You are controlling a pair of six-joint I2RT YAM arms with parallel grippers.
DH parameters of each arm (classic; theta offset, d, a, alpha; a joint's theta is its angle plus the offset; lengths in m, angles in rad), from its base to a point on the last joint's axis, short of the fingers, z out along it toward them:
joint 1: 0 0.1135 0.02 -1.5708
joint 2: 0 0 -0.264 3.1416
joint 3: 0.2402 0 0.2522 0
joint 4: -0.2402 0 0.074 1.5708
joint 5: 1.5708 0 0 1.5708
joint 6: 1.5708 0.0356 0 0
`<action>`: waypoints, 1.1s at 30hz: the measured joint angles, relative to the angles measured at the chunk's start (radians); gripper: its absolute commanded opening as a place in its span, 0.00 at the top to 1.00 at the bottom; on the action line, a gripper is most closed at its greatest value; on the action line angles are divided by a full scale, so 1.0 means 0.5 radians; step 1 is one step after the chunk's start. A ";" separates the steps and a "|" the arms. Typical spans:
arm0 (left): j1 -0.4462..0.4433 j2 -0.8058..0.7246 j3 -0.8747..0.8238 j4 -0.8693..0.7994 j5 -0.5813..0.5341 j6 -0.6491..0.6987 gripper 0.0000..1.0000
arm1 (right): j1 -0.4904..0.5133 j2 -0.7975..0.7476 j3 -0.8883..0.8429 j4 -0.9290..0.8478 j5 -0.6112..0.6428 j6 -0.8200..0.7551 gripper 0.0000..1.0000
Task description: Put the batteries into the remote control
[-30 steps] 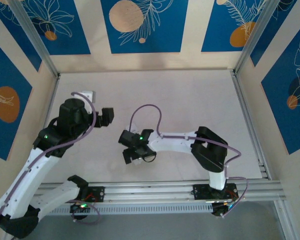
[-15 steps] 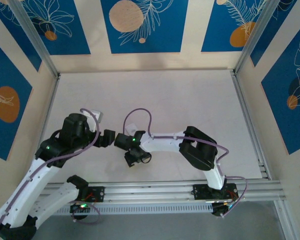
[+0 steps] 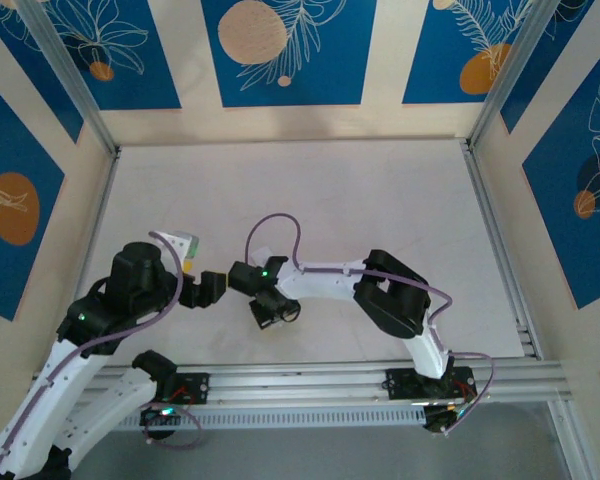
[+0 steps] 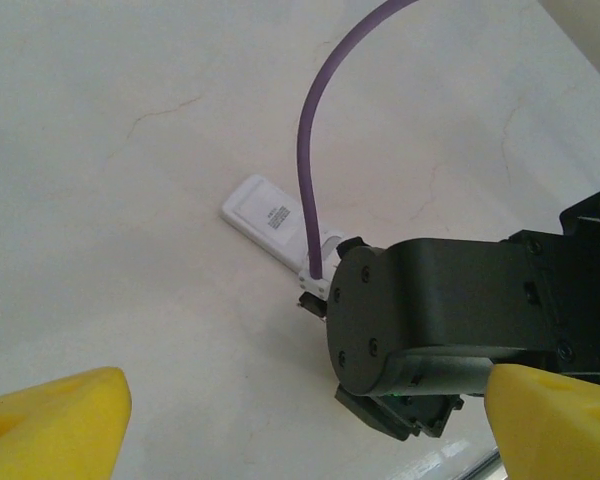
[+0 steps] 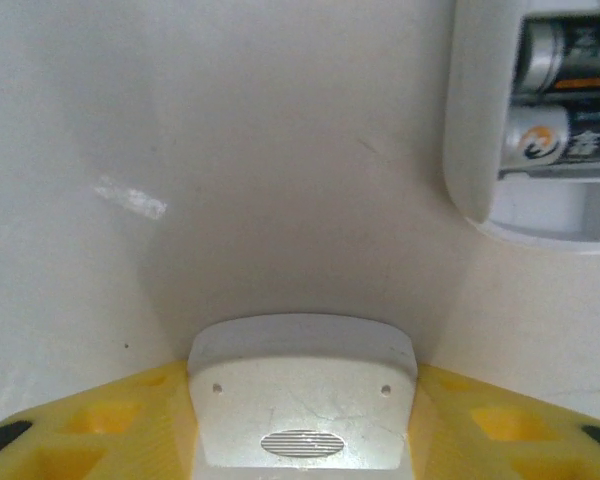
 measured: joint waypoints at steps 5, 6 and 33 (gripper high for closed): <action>0.000 -0.050 -0.065 0.034 0.093 -0.016 0.09 | -0.020 -0.026 0.002 0.029 -0.003 0.081 0.55; 0.001 -0.072 -0.089 0.066 0.131 -0.014 0.09 | -0.034 -0.058 -0.008 0.050 -0.009 0.126 0.54; -0.442 1.366 -0.454 2.788 0.523 -0.425 0.70 | -0.799 -1.334 -0.330 0.388 -0.334 1.425 0.50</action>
